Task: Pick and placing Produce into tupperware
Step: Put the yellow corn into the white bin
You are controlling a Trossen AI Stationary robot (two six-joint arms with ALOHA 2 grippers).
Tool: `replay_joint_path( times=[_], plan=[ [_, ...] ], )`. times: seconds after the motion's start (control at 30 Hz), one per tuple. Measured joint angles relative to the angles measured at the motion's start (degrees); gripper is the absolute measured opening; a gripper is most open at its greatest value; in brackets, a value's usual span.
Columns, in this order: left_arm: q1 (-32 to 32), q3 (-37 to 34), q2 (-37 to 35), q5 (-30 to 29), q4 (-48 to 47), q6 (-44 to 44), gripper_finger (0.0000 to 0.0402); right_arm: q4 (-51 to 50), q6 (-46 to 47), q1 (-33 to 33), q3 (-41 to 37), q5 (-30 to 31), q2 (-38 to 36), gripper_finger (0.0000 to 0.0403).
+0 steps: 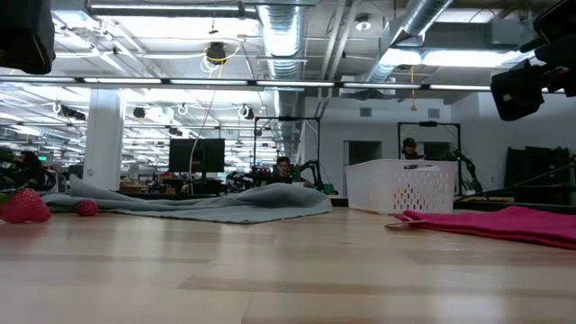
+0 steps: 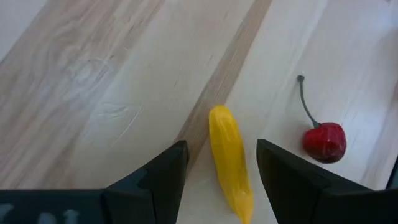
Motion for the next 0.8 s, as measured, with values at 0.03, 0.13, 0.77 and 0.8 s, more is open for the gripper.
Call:
replay_joint_path(
  times=[0.03,0.13,0.77,0.8],
  plan=[
    [0.0,0.0,0.0,0.1,-0.1,0.4,0.0186,0.0,0.0,0.0,0.0,0.0,0.0,0.0254],
    [0.0,-0.1,0.0,0.3,-0.6,0.6,0.0163,0.0,0.0,0.0,0.0,0.0,0.0,0.0254],
    [5.0,-0.4,-1.0,-14.2,4.7,19.0,0.0031,0.0,0.0,0.0,0.0,0.0,0.0,0.0254],
    [5.7,-0.4,-1.1,-14.4,6.4,20.9,0.0035,0.0,0.0,0.0,0.0,0.0,0.0,0.0254]
  ],
)
